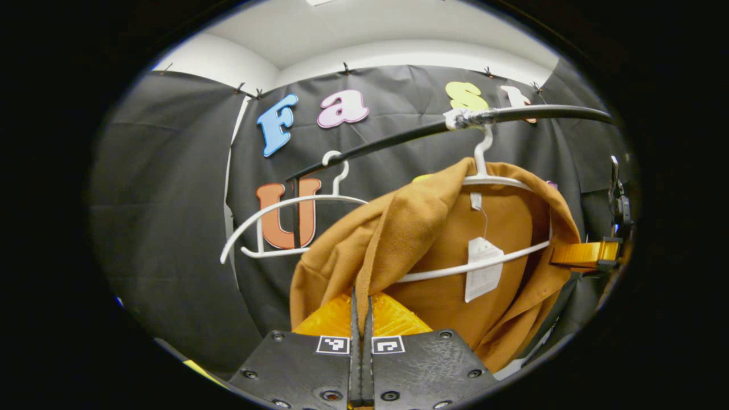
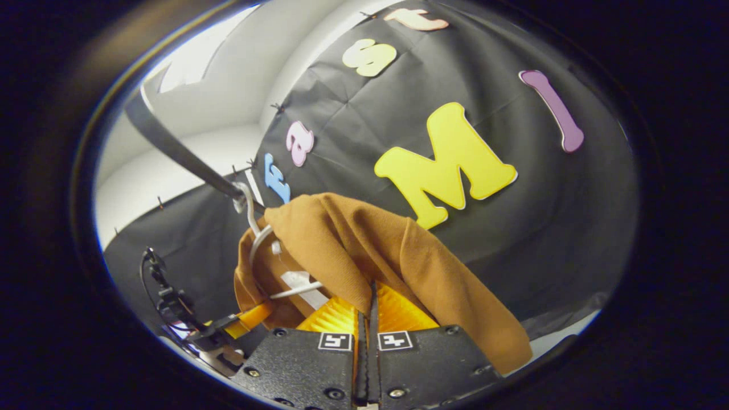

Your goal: Grasp the clothes on the hanger with both hands and then place them into the laundry hamper below.

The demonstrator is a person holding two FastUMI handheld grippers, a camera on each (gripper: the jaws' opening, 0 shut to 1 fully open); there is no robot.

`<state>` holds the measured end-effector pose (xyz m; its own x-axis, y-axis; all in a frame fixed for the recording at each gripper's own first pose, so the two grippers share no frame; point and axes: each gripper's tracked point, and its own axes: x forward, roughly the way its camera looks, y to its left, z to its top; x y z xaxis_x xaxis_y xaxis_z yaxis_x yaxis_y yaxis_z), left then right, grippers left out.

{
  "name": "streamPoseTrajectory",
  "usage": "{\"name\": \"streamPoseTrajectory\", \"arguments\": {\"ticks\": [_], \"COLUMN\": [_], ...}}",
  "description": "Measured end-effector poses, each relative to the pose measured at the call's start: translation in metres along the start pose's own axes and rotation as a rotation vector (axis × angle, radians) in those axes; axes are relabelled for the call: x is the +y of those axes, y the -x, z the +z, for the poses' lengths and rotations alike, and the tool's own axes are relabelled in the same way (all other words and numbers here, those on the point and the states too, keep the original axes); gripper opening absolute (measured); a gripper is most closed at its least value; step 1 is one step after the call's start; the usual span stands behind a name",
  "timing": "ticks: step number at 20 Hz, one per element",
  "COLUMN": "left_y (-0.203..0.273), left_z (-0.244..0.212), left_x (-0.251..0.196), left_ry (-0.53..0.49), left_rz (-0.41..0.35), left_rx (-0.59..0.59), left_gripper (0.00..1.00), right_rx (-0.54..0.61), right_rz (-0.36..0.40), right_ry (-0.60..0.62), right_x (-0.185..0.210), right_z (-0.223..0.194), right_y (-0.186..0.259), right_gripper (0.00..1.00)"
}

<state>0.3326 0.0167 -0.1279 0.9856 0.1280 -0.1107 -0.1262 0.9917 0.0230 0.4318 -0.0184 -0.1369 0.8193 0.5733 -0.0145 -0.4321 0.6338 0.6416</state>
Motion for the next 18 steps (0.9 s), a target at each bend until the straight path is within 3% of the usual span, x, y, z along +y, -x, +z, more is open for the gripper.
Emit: {"name": "streamPoseTrajectory", "arguments": {"ticks": [2, 3, 6, 8, 9, 10, 11, 14, 16, 18], "left_y": [-0.002, -0.003, 0.005, 0.002, 0.002, 0.002, -0.001, -0.007, -0.014, -0.021], "left_z": [0.008, 0.011, 0.036, 0.049, 0.056, 0.063, 0.071, 0.091, 0.098, 0.099], "left_x": [0.006, 0.010, 0.018, 0.023, 0.026, 0.029, 0.033, 0.038, 0.039, 0.042], "left_ry": [0.019, 0.027, 0.051, 0.051, 0.051, 0.055, 0.057, 0.048, 0.039, 0.040], "left_rz": [0.010, 0.017, 0.028, 0.030, 0.034, 0.037, 0.041, 0.046, 0.038, 0.038], "left_rx": [-0.005, -0.006, -0.064, -0.092, -0.104, -0.113, -0.131, -0.154, -0.158, -0.145], "left_gripper": [0.06, 0.00, 0.00, 0.05, 0.00, 0.05, 0.00, 0.05, 0.00, 0.05], "right_rx": [-0.027, -0.040, -0.084, -0.104, -0.118, -0.131, -0.146, -0.245, -0.328, -0.340], "right_rz": [0.038, 0.080, 0.123, 0.151, 0.170, 0.186, 0.191, 0.156, 0.077, 0.026], "right_ry": [-0.024, -0.063, -0.155, -0.161, -0.170, -0.181, -0.186, -0.183, -0.125, -0.080], "right_x": [0.004, 0.011, 0.012, 0.019, 0.022, 0.026, 0.027, 0.021, 0.009, 0.006], "right_z": [0.013, 0.021, 0.045, 0.056, 0.063, 0.069, 0.077, 0.098, 0.111, 0.110], "right_y": [0.002, 0.004, 0.004, 0.005, 0.006, 0.004, 0.003, 0.005, 0.004, -0.001], "right_gripper": [0.03, 0.04, 0.04, 0.04, 0.03, 0.03, 0.03, 0.03, 0.03, 0.03]}}
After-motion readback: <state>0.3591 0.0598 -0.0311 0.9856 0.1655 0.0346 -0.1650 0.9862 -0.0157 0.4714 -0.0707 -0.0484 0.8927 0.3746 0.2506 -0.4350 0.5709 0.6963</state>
